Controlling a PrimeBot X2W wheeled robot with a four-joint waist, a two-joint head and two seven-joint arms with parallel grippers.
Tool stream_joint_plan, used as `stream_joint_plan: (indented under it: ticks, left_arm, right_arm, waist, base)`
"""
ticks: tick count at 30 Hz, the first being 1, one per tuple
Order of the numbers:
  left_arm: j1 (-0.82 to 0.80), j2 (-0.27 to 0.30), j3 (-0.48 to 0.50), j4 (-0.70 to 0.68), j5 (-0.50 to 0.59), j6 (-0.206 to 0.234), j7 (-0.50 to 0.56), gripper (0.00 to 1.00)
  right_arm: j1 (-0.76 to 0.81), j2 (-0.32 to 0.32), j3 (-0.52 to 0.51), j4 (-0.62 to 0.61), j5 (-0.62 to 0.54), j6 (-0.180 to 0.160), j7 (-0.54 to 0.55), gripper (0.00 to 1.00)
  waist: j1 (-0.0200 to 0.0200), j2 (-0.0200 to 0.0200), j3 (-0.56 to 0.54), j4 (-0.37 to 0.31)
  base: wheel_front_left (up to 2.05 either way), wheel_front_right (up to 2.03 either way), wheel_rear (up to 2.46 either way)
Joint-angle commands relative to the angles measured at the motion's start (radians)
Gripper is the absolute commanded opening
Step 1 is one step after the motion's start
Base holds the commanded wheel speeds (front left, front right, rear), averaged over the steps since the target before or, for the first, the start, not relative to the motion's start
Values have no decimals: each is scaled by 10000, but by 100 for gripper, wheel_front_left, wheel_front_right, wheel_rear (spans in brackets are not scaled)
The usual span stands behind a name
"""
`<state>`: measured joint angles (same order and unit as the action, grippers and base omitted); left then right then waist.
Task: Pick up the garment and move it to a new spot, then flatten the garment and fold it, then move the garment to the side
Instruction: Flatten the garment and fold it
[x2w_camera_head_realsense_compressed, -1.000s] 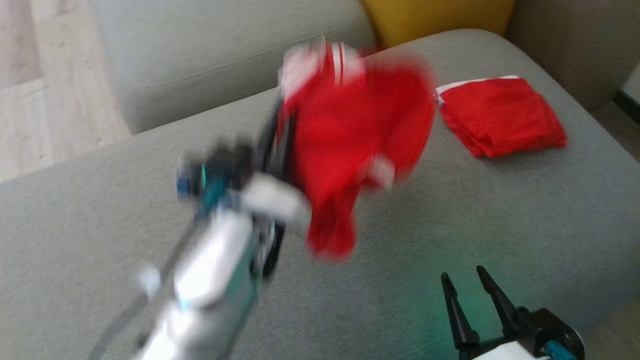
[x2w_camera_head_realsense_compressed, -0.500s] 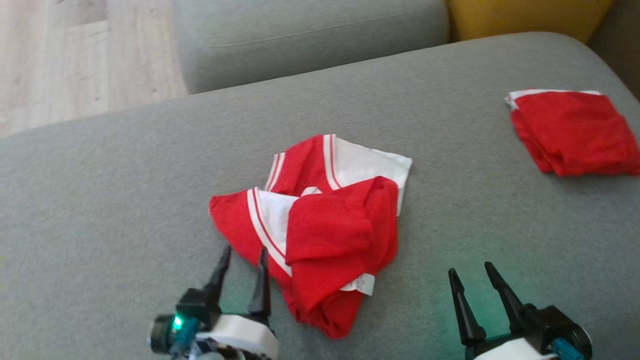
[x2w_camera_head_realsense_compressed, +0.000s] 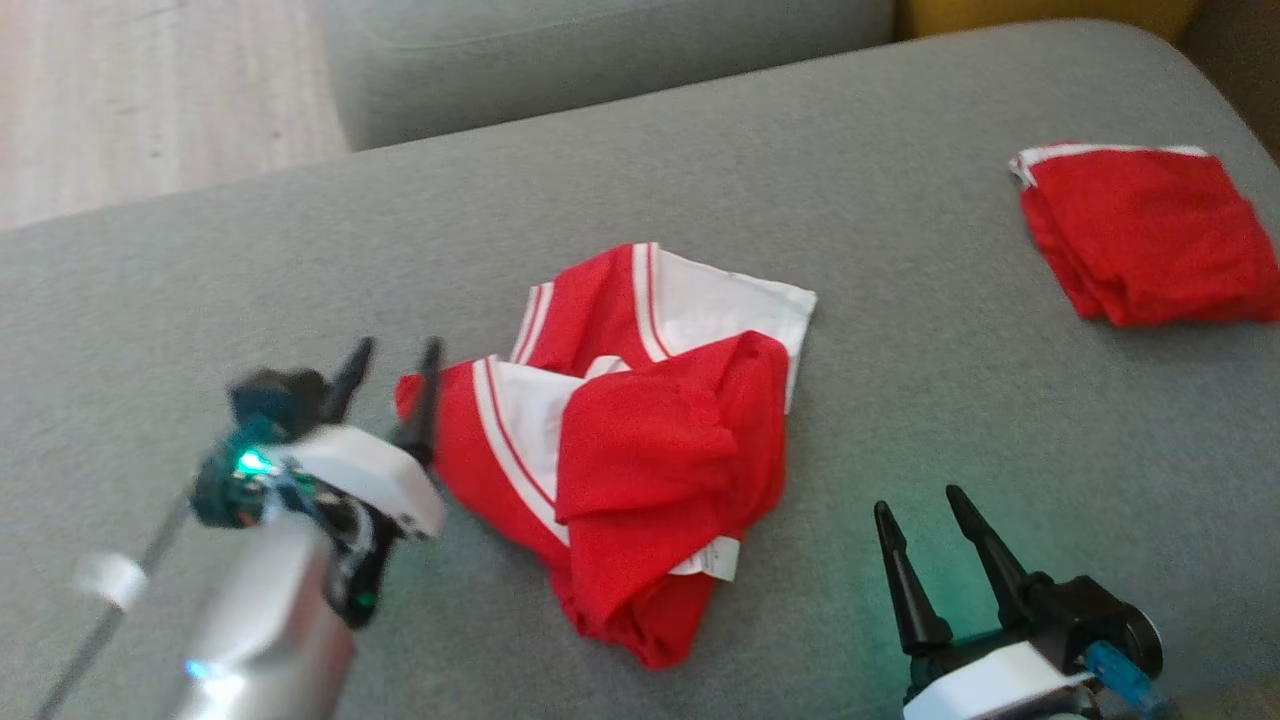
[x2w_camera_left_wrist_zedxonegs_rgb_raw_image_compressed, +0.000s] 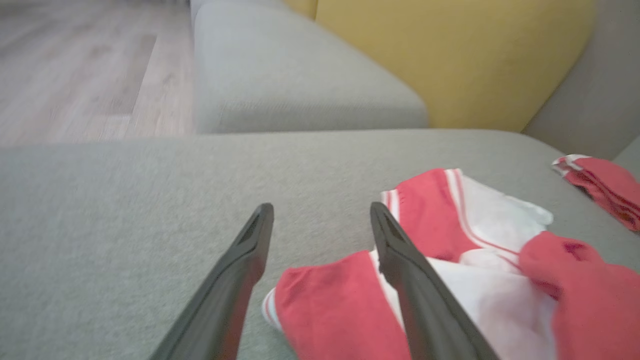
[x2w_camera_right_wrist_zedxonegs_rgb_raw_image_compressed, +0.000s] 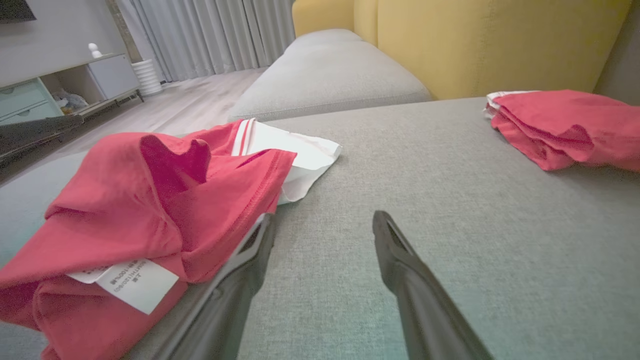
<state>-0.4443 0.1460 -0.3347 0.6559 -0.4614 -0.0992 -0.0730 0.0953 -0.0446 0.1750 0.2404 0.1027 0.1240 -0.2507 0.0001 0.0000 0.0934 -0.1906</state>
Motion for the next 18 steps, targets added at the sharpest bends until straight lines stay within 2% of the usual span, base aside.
stream_joint_plan:
  ticks: [1, 5, 10, 14, 16, 18]
  left_arm:
    - [-437, 362, 442, 26, -267, -79, 300, 100]
    - [-691, 738, 484, 947, -930, -235, 1456, 100]
    - [-362, 435, 919, 1202, -2376, -301, 1834, 100]
    - [-80, 33, 850, 462, -3798, -310, 1997, 100]
    - [82, 100, 534, -146, -4532, -311, 2101, 100]
    - [159, 233, 355, -421, -4813, -312, 1939, 100]
  right_arm:
    - [-348, -56, 241, -260, -77, 67, -111, 100]
    - [-408, -56, 231, -243, -14, 67, -111, 100]
    - [-355, -56, 233, -310, 88, 67, -111, 100]
    - [-361, -56, 222, -337, 84, 67, -111, 100]
    - [-415, -56, 191, -350, 8, 67, -111, 100]
    - [-445, -56, 165, -348, -40, 67, -111, 100]
  waist:
    - [-1, 0, 153, -241]
    - [-1, 0, 241, -606]
    - [-1, 0, 344, -817]
    - [-1, 0, 505, -818]
    - [-1, 0, 599, -769]
    - [-1, 0, 605, -742]
  base:
    - [0, 0, 0]
    - [0, 0, 0]
    - [0, 0, 0]
    - [0, 0, 0]
    - [0, 0, 0]
    - [0, 0, 0]
